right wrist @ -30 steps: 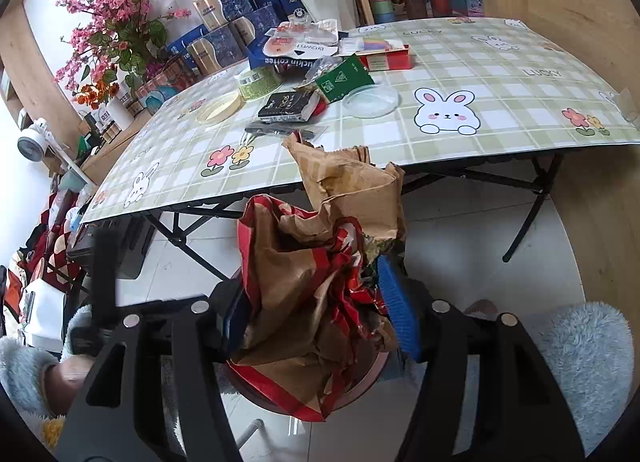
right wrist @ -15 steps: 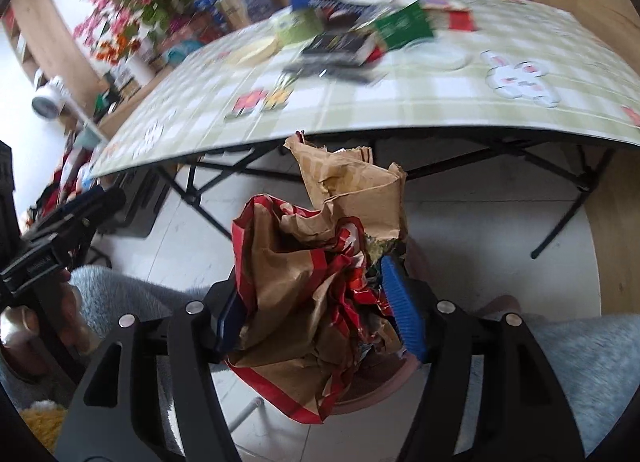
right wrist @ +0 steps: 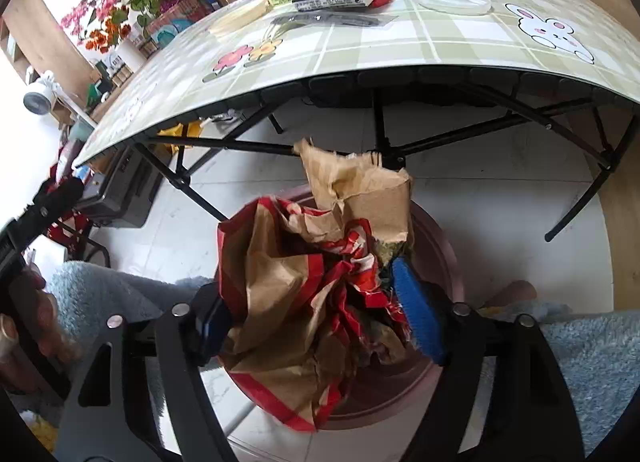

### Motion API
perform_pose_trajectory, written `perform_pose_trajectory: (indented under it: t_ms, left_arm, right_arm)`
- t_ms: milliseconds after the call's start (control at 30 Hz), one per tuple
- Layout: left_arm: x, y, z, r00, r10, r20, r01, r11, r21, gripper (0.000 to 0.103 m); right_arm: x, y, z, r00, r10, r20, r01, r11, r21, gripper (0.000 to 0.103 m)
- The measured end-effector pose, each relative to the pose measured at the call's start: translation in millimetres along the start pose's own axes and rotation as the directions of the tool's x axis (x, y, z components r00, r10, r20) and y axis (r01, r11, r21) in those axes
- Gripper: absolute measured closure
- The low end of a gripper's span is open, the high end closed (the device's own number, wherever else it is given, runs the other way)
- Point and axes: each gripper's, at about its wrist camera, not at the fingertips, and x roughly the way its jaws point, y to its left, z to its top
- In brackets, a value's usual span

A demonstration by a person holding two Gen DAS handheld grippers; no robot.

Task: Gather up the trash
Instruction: 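Open the left tool to drop the plastic bag while the right tool drops the paper bag into the bin, then grasp the beige round lid with the left tool while the right tool approaches the clear lid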

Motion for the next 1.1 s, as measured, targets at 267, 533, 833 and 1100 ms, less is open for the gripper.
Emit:
perform_pose_trajectory:
  t_ms: [267, 533, 833, 1100]
  left_arm:
    - [4, -8, -3, 1.0, 0.004, -0.017, -0.003, 0.999, 0.044, 0.006]
    - [11, -14, -4, 0.999, 0.009, -0.044, -0.005, 0.997, 0.074, 0.006]
    - [12, -14, -4, 0.999, 0.012, -0.048, -0.009, 0.997, 0.074, 0.006]
    - [12, -7, -4, 0.999, -0.002, -0.051, 0.004, 0.999, 0.036, 0.006]
  right_arm:
    - [-19, -1, 9, 0.995, 0.017, 0.095, -0.018, 1.0, 0.002, 0.008]
    - [-32, -19, 4, 0.989, -0.059, 0.137, 0.053, 0.998, 0.046, 0.006]
    - [-41, -25, 5, 0.977, -0.124, 0.171, 0.113, 0.991, 0.071, 0.006]
    - [-55, -18, 9, 0.969, -0.09, 0.232, 0.085, 0.996, 0.031, 0.006]
